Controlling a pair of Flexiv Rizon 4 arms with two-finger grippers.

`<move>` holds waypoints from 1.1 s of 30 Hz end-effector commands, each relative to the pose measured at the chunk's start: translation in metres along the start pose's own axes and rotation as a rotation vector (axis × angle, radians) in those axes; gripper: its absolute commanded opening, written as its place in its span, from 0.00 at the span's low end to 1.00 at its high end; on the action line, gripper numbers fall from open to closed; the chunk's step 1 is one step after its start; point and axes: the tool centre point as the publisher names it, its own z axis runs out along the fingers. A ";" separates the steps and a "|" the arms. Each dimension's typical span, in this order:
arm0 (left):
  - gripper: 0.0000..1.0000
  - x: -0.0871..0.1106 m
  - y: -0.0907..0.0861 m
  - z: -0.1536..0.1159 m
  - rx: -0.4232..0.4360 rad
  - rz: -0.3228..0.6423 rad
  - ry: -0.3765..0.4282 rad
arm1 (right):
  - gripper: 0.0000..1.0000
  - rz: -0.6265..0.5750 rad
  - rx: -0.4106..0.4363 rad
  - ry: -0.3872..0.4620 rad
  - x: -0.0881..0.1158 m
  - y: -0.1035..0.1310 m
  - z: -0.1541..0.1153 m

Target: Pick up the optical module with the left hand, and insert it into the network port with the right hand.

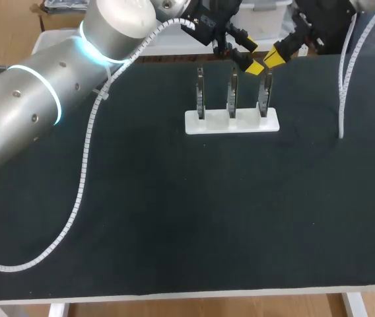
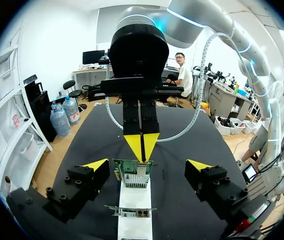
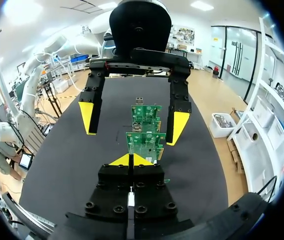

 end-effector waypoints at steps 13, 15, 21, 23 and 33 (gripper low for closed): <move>1.00 -0.004 0.010 0.002 0.048 -0.002 0.010 | 0.00 0.019 -0.310 -0.007 0.007 -0.002 0.005; 1.00 -0.004 0.010 0.002 0.048 -0.002 0.010 | 0.00 0.021 -0.310 -0.007 0.007 -0.002 0.005; 1.00 -0.004 0.010 0.002 0.048 -0.002 0.010 | 0.00 0.024 -0.310 -0.008 0.008 -0.002 0.006; 1.00 -0.004 0.010 0.002 0.048 -0.002 0.010 | 0.00 0.024 -0.310 -0.008 0.008 -0.002 0.006; 1.00 -0.004 0.010 0.002 0.048 -0.002 0.010 | 0.00 0.024 -0.299 -0.008 0.008 -0.004 0.001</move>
